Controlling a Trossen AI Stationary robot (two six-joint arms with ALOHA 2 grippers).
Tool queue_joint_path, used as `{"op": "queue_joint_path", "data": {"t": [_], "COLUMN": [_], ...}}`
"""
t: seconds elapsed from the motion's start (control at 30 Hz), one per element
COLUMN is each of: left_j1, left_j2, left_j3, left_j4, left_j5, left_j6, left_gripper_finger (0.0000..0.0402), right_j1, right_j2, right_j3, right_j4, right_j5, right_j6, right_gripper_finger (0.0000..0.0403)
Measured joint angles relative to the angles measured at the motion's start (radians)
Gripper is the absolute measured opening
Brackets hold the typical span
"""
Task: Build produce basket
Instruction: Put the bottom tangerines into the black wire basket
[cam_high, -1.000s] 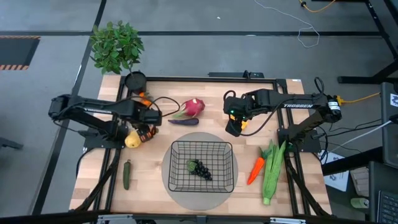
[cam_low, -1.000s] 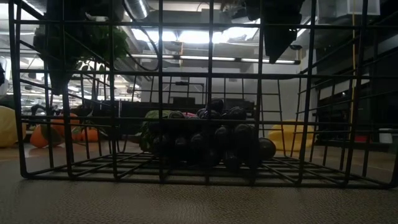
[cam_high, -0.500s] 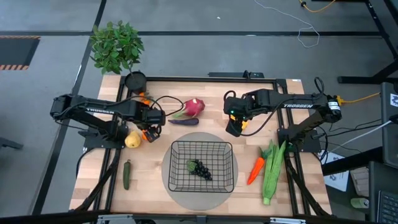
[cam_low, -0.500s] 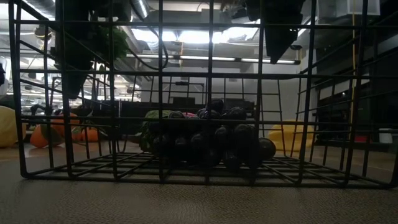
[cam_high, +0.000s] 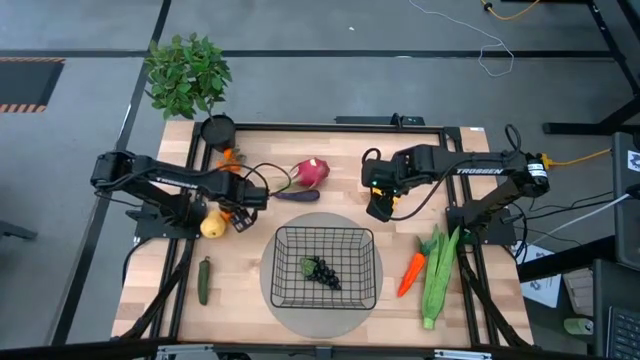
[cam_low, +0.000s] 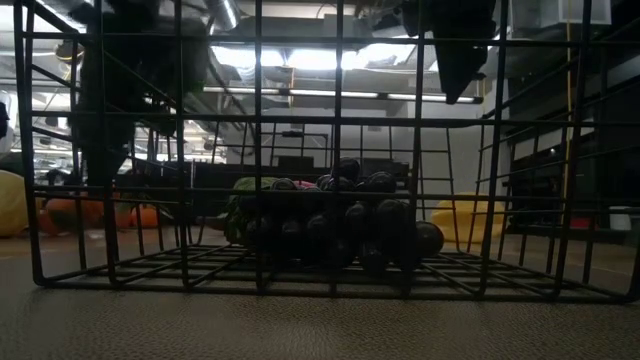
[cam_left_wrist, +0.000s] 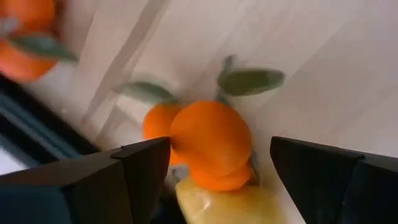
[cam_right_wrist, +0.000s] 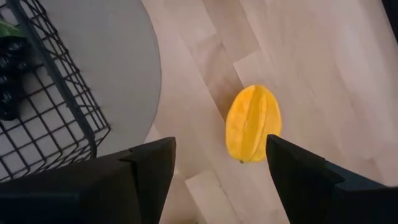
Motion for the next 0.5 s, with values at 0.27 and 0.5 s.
{"op": "queue_joint_path", "data": {"t": [0.27, 0.5], "left_j1": [0.001, 0.001], "left_j2": [0.024, 0.025], "left_j3": [-0.081, -0.091], "left_j4": [0.089, 0.100], "left_j5": [-0.004, 0.016], "left_j6": [-0.047, -0.085], "left_gripper_finger": [0.0261, 0.0172], "right_j1": [0.006, 0.006], "right_j2": [0.000, 0.000], "right_j3": [0.000, 0.000], "right_j4": [0.003, 0.003], "right_j5": [0.000, 0.000], "right_j6": [0.004, 0.009], "right_gripper_finger": [0.0237, 0.0237]}}
